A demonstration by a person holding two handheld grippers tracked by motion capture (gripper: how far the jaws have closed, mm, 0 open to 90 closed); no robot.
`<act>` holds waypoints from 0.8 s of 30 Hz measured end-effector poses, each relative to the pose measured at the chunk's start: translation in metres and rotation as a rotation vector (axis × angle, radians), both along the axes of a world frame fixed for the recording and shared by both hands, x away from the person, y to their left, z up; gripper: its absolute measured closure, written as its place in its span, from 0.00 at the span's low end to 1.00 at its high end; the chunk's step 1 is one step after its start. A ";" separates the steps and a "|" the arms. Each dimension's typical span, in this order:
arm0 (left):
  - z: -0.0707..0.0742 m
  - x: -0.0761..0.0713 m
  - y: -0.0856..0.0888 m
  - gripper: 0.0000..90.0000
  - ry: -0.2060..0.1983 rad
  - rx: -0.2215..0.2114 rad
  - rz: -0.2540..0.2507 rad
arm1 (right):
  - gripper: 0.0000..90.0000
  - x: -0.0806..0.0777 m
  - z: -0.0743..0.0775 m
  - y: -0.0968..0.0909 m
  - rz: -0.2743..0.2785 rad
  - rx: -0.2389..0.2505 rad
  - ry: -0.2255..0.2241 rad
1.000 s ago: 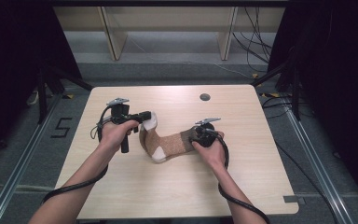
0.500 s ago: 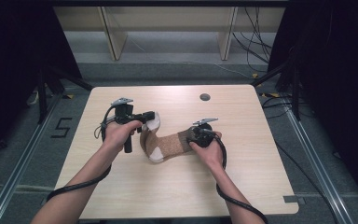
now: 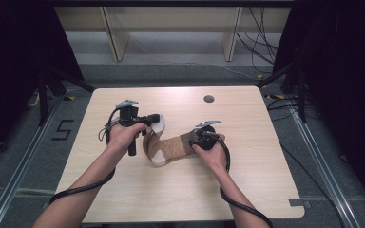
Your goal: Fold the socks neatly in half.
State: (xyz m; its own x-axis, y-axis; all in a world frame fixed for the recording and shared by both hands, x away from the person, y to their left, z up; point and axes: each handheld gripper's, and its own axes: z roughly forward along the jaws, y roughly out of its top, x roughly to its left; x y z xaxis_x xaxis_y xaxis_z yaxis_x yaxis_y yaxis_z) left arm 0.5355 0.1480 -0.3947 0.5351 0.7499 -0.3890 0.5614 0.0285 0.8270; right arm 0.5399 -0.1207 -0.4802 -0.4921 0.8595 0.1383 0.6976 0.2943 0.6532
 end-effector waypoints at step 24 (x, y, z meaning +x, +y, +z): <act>-0.001 0.000 -0.018 0.95 -0.001 0.016 -0.023 | 0.72 -0.001 0.000 0.010 0.011 0.005 -0.001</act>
State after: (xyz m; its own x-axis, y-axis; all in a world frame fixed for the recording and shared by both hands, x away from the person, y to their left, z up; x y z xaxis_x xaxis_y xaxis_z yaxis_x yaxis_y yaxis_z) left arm 0.5354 0.1298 -0.3957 0.5521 0.7436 -0.3771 0.5613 0.0029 0.8276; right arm 0.5390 -0.1107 -0.4807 -0.5019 0.8532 0.1421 0.6938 0.2990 0.6552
